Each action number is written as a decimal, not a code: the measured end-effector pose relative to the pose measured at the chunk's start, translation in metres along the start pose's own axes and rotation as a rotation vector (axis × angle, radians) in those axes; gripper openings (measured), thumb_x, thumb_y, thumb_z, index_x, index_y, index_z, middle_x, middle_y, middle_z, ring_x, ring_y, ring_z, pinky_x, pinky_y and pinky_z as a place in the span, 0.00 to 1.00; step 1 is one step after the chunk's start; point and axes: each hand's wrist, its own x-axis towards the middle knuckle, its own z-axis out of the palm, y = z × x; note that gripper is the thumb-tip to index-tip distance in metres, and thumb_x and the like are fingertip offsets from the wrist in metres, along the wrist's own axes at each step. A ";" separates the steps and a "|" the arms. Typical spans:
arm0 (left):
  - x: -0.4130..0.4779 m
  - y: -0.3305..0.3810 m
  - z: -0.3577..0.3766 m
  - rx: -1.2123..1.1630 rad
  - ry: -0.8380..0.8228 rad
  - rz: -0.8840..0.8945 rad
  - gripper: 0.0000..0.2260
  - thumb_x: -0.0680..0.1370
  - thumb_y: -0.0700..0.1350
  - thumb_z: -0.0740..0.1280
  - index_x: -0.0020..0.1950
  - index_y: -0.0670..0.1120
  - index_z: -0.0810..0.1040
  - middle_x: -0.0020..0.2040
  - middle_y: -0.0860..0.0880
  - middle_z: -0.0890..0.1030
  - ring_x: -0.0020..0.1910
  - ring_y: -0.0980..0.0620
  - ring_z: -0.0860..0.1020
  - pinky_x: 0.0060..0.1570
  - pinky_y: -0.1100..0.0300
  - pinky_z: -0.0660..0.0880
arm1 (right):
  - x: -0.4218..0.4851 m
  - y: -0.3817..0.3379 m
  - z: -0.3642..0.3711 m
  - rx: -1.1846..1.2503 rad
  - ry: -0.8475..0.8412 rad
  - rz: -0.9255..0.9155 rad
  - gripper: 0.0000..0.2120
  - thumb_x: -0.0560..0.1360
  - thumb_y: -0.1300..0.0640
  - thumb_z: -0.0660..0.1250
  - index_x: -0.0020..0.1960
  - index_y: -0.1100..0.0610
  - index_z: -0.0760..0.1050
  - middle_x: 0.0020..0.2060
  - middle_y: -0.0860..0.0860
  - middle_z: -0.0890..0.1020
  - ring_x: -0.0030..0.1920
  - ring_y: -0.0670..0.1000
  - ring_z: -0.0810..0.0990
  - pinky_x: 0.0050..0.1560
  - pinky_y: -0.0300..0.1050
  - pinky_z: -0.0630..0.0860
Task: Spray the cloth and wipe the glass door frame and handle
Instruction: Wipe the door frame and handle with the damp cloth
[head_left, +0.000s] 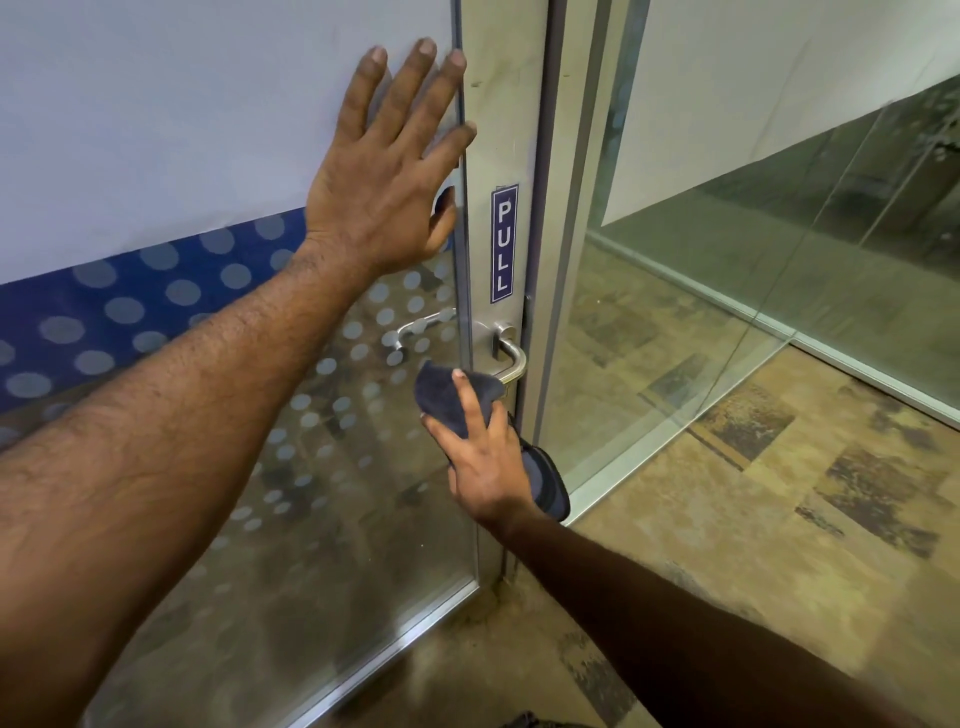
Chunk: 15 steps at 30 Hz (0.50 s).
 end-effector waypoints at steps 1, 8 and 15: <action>0.000 0.000 0.000 -0.011 -0.001 0.001 0.27 0.81 0.57 0.55 0.77 0.46 0.65 0.83 0.41 0.50 0.82 0.39 0.49 0.77 0.37 0.48 | -0.002 0.004 -0.002 -0.016 -0.003 -0.017 0.34 0.73 0.64 0.68 0.76 0.45 0.65 0.80 0.51 0.37 0.69 0.68 0.64 0.61 0.66 0.74; -0.008 0.004 -0.007 -0.138 0.015 0.009 0.27 0.79 0.54 0.58 0.76 0.46 0.67 0.82 0.41 0.54 0.81 0.40 0.52 0.78 0.37 0.49 | -0.028 0.033 -0.014 -0.096 -0.008 -0.024 0.33 0.71 0.62 0.68 0.74 0.46 0.67 0.81 0.52 0.42 0.66 0.65 0.68 0.58 0.63 0.76; -0.076 0.056 -0.004 -0.524 0.158 -0.026 0.18 0.76 0.47 0.66 0.62 0.40 0.80 0.59 0.39 0.81 0.58 0.40 0.79 0.56 0.47 0.73 | -0.058 0.055 -0.017 0.035 -0.035 0.179 0.30 0.70 0.55 0.70 0.71 0.45 0.68 0.81 0.49 0.42 0.67 0.60 0.67 0.60 0.56 0.77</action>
